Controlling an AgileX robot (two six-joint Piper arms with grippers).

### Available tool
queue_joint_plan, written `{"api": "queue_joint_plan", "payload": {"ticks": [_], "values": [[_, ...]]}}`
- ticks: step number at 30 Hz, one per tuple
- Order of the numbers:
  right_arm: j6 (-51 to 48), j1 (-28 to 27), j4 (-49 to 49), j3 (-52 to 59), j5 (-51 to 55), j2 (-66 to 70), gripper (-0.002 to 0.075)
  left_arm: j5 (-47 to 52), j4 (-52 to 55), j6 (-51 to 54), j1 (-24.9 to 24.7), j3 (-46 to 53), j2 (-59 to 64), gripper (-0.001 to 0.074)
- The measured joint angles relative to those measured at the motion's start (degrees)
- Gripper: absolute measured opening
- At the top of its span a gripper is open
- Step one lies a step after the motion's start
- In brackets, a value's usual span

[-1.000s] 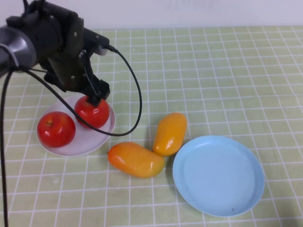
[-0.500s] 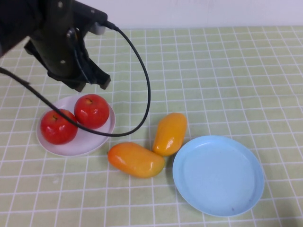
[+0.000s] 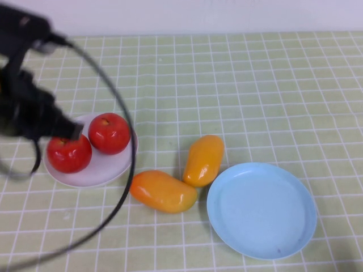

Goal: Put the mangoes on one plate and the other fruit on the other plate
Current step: Put another type of fruit in the right plate

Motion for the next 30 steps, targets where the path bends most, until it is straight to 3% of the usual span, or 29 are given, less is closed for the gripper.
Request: {"api": "queue_joint_plan", "payload": {"ticks": [7,15,22,30], "values": [[0.0,0.0,0.0,0.0,0.0,0.0,-0.0017,-2.77,-0.68,-2.84,-0.09,14.41,-11.56,0.0004],[0.0,0.0,0.0,0.0,0.0,0.0,-0.0017,-4.22,0.03,-3.06,-0.09,16.91,-12.82,0.0004],[0.0,0.0,0.0,0.0,0.0,0.0,-0.0017,-24.19,0.9,-1.94,0.42,26.52,-19.81,0.0003],[0.0,0.0,0.0,0.0,0.0,0.0,-0.0017,-50.9,-9.45,11.0,9.63,49.74,-42.59,0.0003]]}}
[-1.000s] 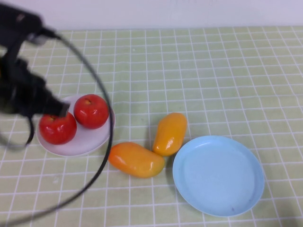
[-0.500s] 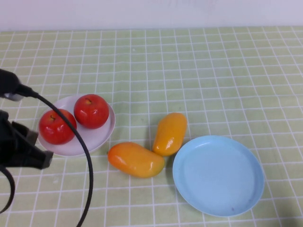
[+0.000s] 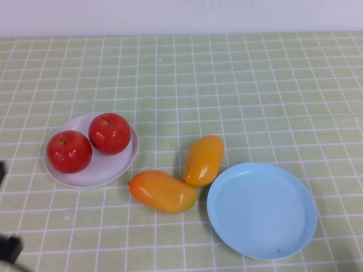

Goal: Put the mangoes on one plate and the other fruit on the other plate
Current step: Put another type of fruit in the right plate

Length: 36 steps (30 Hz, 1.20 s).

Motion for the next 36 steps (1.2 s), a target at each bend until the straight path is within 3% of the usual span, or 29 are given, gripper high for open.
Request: {"api": "queue_joint_plan", "payload": {"ticks": [7,11,16,27,36], "values": [[0.0,0.0,0.0,0.0,0.0,0.0,-0.0017,-3.87,-1.09,-0.88,8.75,12.77,-17.9,0.0003],[0.0,0.0,0.0,0.0,0.0,0.0,-0.0017,-3.87,-1.09,-1.25,11.05,17.18,-24.11,0.0003],[0.0,0.0,0.0,0.0,0.0,0.0,-0.0017,-1.67,-1.4,-1.25,11.41,19.58,-25.68,0.0003],[0.0,0.0,0.0,0.09,0.0,0.0,-0.0017,17.49,-1.4,-1.36,12.44,19.69,-25.78,0.0002],[0.0,0.0,0.0,0.09,0.0,0.0,-0.0017,17.67,-1.4,-1.36,12.44,19.69,-25.8,0.0002]]}}
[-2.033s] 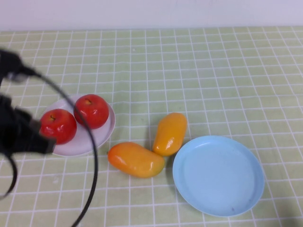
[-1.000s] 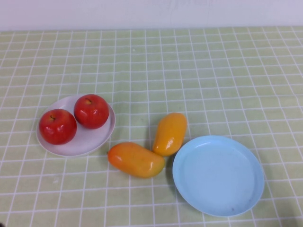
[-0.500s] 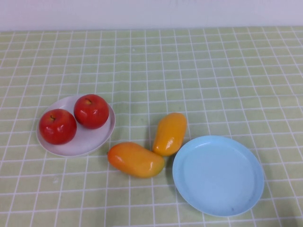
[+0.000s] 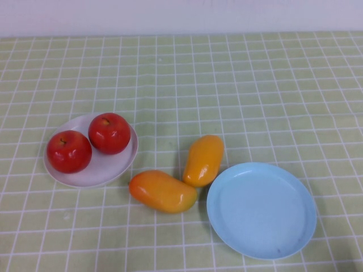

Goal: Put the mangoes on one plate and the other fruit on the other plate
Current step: Put another type of fruit in the right plate

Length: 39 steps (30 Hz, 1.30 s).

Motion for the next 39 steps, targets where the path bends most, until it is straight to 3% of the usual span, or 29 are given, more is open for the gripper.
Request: {"api": "queue_joint_plan", "payload": {"ticks": [23,27,34,39], "values": [[0.0,0.0,-0.39,0.0,-0.27,0.0,-0.0017,0.09,0.0,0.0,0.0,0.0,0.0,0.0002],[0.0,0.0,3.36,0.04,-7.54,0.0,-0.0017,0.09,0.0,0.0,0.0,0.0,0.0,0.0002],[0.0,0.0,19.66,0.04,-23.43,0.0,-0.0017,0.09,0.0,0.0,0.0,0.0,0.0,0.0002],[0.0,0.0,22.48,0.04,-26.99,0.0,-0.0017,0.09,0.0,0.0,0.0,0.0,0.0,0.0002]]}}
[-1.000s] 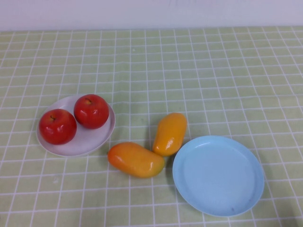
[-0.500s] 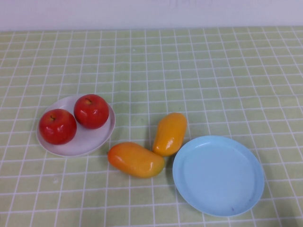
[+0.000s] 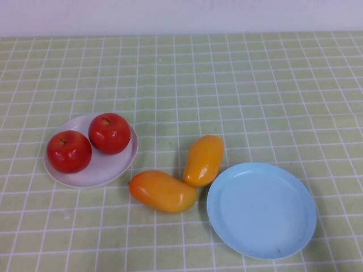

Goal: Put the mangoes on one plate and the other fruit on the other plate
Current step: Put another type of fruit in the right plate

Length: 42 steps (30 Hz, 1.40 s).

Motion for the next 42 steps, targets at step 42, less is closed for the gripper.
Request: {"api": "queue_joint_plan", "payload": {"ticks": [42], "values": [[-14.64,17.02,0.01,-48.08,61.6,65.86,-0.0017,0.0,0.0,0.0,0.0,0.0,0.0,0.0002]]}}
